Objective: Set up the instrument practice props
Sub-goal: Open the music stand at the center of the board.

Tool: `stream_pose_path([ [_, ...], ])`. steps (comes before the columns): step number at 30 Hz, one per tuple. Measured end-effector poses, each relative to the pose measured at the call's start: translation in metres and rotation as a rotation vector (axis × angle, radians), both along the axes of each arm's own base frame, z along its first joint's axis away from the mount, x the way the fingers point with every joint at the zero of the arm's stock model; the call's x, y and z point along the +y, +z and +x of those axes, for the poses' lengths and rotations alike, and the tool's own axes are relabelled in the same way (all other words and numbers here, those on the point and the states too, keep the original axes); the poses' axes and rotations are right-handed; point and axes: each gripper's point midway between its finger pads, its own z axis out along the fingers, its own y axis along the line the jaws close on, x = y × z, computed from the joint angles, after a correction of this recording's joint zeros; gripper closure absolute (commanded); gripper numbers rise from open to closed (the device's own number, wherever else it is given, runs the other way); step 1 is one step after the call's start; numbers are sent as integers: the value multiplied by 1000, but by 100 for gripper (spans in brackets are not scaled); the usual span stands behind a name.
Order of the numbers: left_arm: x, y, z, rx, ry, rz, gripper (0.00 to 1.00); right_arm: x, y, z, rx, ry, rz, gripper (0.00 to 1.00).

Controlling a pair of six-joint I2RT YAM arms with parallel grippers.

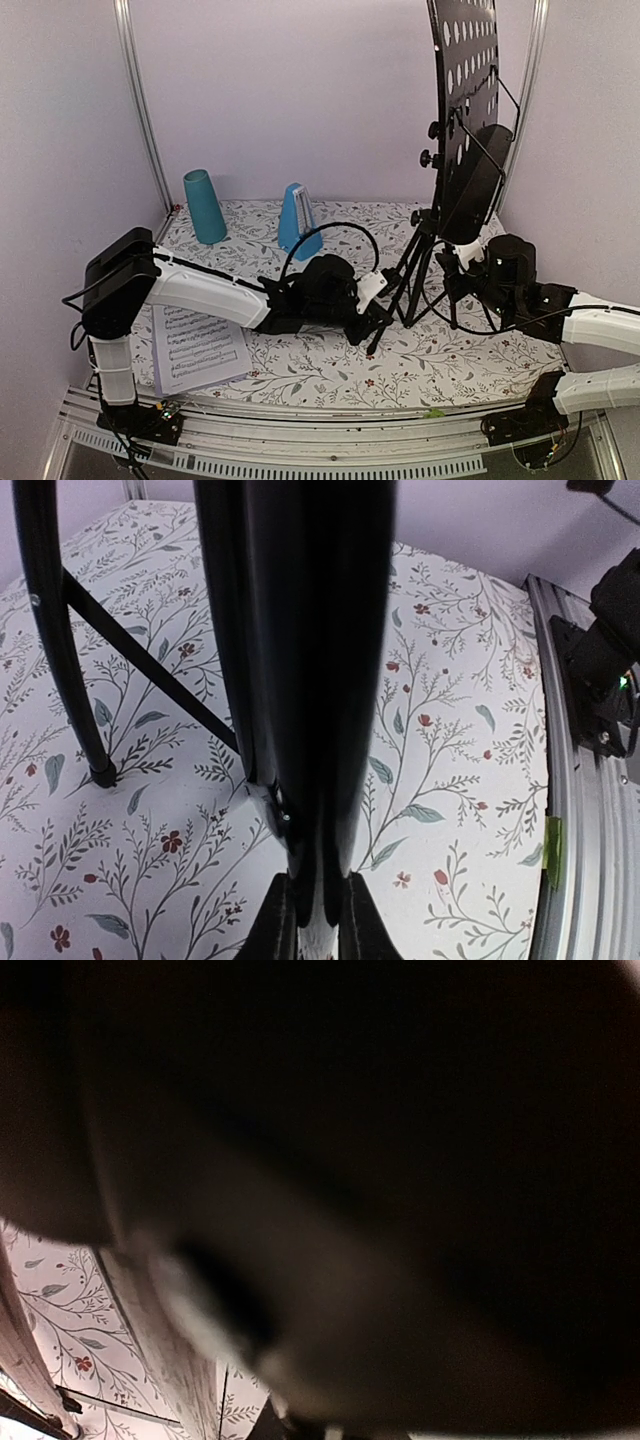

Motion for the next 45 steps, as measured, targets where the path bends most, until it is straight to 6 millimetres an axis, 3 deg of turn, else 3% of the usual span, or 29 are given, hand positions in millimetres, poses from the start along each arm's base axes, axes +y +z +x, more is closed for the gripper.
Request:
stream_pose_path([
  [5, 8, 1, -5, 4, -7, 13, 100, 3, 0, -4, 1, 18, 2, 100],
  [7, 10, 2, -7, 3, -12, 14, 100, 4, 0, -7, 0, 27, 7, 90],
  [9, 11, 3, -9, -1, -20, 12, 100, 4, 1, -10, -3, 40, 19, 70],
  [12, 12, 4, -11, -3, -31, 17, 100, -1, 4, -15, -16, 42, 31, 49],
  [22, 17, 0, -11, -1, -32, 46, 100, -6, 13, -24, -25, 85, 58, 15],
  [26, 18, 0, -11, 2, -32, 49, 100, -8, 41, -36, -78, 127, 128, 6],
  [32, 18, 0, -11, 4, -31, 51, 100, -7, 113, -54, -203, 202, 290, 12],
  [35, 18, 0, -11, 4, -31, 52, 100, 3, 145, -52, -246, 242, 345, 14],
  [40, 18, 0, -10, 4, -26, 52, 100, 30, 156, -37, -253, 295, 371, 24],
  [45, 20, 2, -8, 12, -19, 50, 100, 39, 163, -33, -284, 321, 395, 35],
])
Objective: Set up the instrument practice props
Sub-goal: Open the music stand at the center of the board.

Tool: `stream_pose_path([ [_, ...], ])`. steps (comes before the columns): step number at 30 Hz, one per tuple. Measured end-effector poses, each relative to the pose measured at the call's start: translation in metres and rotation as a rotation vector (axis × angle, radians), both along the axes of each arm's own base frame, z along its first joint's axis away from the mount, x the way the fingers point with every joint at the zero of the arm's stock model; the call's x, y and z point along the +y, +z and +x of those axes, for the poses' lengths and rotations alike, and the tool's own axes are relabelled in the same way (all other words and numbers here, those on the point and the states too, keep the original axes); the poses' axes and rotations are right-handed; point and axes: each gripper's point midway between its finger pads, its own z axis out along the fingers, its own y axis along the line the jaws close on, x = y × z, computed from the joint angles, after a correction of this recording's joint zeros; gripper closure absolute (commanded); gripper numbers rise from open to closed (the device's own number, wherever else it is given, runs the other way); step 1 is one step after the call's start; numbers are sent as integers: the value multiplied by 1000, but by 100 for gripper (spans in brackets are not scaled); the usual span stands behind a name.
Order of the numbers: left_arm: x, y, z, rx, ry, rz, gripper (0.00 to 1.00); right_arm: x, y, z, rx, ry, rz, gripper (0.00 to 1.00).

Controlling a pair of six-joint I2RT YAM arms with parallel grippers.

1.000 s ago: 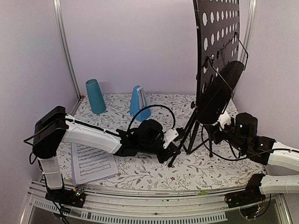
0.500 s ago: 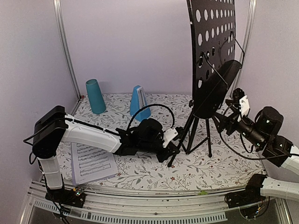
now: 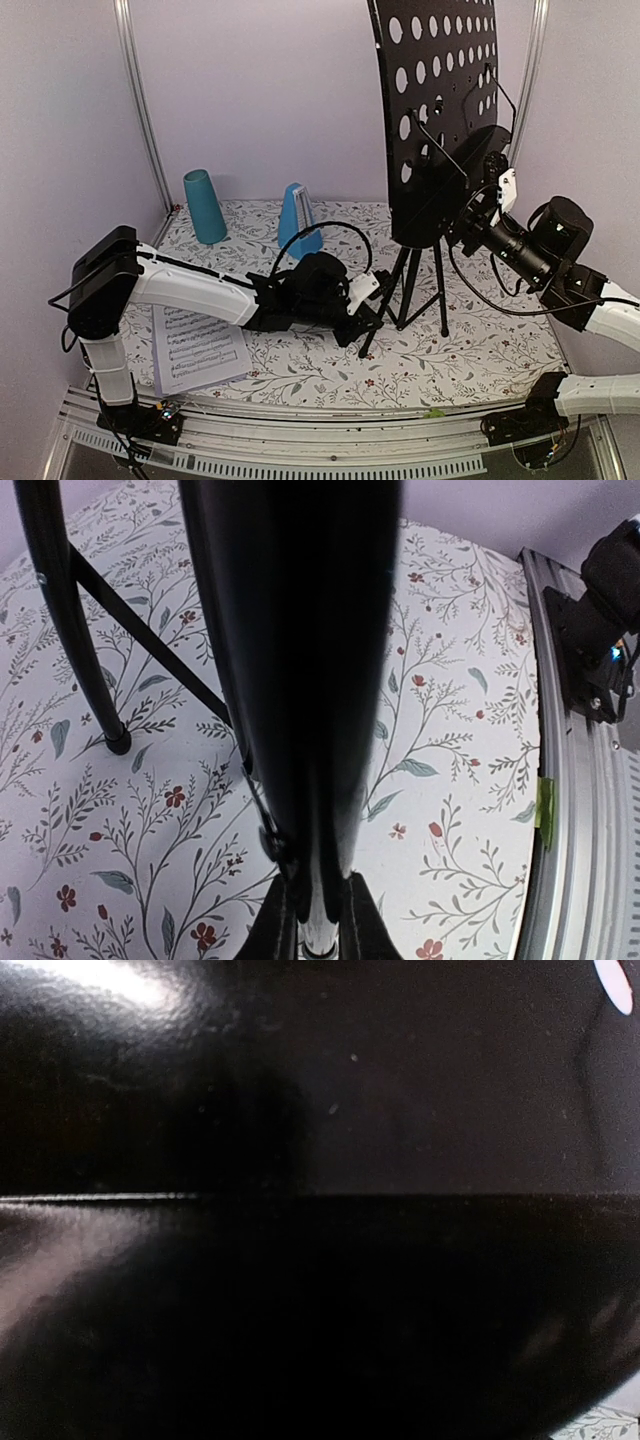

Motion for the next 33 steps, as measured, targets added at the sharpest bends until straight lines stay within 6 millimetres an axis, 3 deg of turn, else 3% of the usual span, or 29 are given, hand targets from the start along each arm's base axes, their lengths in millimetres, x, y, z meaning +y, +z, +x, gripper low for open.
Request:
stream_pose_path([
  [5, 0, 1, 0, 0, -1, 0, 100, 4, -8, -3, -20, 31, 30, 31],
  [13, 0, 1, 0, 3, -2, 7, 100, 1, -58, -14, 19, 64, 30, 32],
  [33, 0, 0, 0, 3, -2, 16, 100, 16, -49, 8, 94, 61, 125, 54],
])
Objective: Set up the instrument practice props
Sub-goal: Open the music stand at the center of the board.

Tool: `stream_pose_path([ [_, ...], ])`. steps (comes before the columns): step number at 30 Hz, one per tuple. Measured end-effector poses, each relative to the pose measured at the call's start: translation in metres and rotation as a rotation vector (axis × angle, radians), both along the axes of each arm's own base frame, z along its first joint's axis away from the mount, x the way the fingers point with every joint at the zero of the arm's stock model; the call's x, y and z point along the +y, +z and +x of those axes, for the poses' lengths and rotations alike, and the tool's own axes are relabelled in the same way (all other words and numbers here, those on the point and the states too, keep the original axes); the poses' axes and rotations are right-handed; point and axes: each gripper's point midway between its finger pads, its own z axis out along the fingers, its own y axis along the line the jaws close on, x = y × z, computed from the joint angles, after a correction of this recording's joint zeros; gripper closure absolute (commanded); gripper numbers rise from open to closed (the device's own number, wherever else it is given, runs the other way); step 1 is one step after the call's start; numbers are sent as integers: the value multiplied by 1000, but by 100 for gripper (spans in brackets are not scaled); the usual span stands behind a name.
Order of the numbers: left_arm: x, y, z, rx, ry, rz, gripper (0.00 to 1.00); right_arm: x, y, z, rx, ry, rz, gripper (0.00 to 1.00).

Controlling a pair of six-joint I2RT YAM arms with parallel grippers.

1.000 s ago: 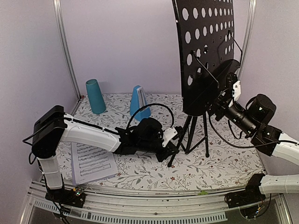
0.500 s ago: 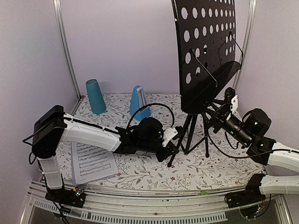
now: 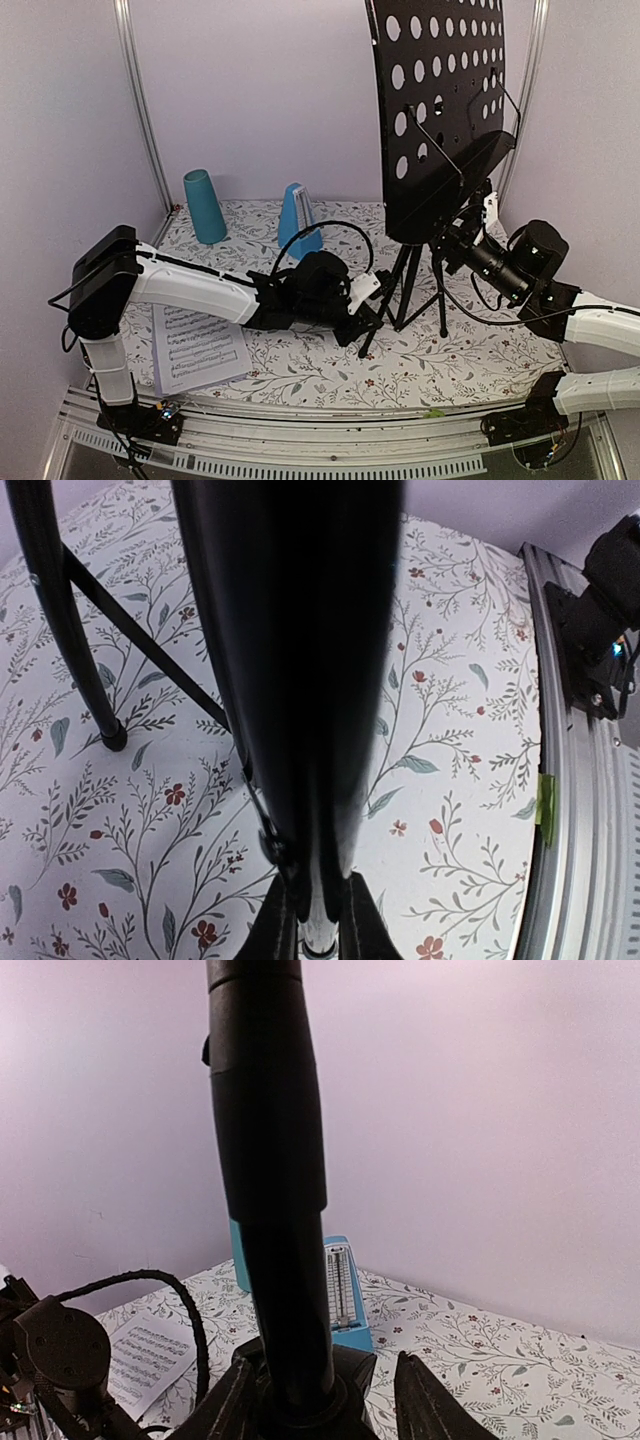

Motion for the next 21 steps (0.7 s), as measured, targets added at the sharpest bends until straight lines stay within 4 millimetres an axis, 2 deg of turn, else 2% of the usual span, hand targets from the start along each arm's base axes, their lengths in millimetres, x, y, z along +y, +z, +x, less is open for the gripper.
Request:
stream_pose_path([
  [9, 1, -1, 0, -1, 0, 7, 100, -3, -3, 0, 27, -10, 10, 59],
  [15, 2, -3, -2, -9, -7, 20, 100, -9, -5, -8, 37, -1, 41, 59],
  [20, 3, -3, -2, -17, -1, 25, 100, -15, -17, -13, 65, -7, 48, 58],
  [21, 5, -3, -1, -20, 7, 31, 100, -15, -24, -12, 86, -8, 31, 58],
])
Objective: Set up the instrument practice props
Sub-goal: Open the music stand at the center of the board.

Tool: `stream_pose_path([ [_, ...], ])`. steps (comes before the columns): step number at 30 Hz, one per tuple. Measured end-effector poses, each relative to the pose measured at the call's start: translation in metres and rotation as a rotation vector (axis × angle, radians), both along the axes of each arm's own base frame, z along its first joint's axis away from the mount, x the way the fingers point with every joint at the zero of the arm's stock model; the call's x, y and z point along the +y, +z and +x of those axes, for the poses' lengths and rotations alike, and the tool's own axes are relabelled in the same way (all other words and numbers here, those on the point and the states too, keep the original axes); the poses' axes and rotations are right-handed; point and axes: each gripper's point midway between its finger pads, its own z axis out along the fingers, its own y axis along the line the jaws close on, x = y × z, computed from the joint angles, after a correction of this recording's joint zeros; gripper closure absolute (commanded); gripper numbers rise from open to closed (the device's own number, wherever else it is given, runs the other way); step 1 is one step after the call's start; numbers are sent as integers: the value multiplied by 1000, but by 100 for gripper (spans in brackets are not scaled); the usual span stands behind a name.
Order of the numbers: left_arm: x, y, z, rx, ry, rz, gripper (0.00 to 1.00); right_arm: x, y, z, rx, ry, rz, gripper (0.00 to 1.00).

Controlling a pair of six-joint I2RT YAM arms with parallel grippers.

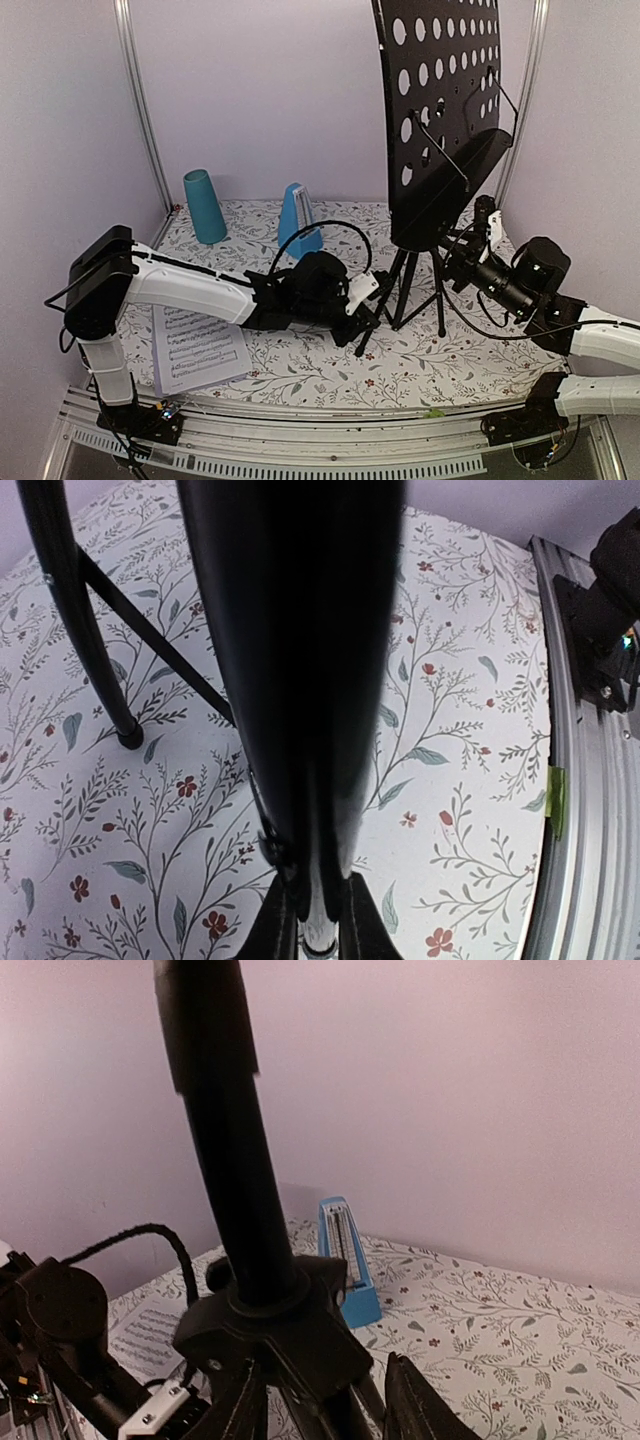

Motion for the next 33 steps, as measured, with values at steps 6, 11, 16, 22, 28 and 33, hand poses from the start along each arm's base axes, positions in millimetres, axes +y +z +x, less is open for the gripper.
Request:
stream_pose_path([
  [6, 6, 0, 1, 5, 16, 21, 100, 2, -50, 9, 133, -24, -121, 46],
  [11, 7, -1, 1, 6, 16, 22, 100, -4, -53, 10, 144, -53, -131, 40],
  [16, 8, -1, 0, 6, 17, 26, 100, -14, -57, 16, 151, -113, -139, 45],
  [22, 8, -1, 0, 6, 16, 28, 100, -14, -85, 18, 171, -119, -173, 58],
  [28, 10, -1, 0, 6, 18, 30, 100, -13, -111, 14, 192, -106, -214, 87],
  [33, 12, 6, -2, 4, 19, 9, 100, -16, -111, 8, 87, -102, -339, 100],
])
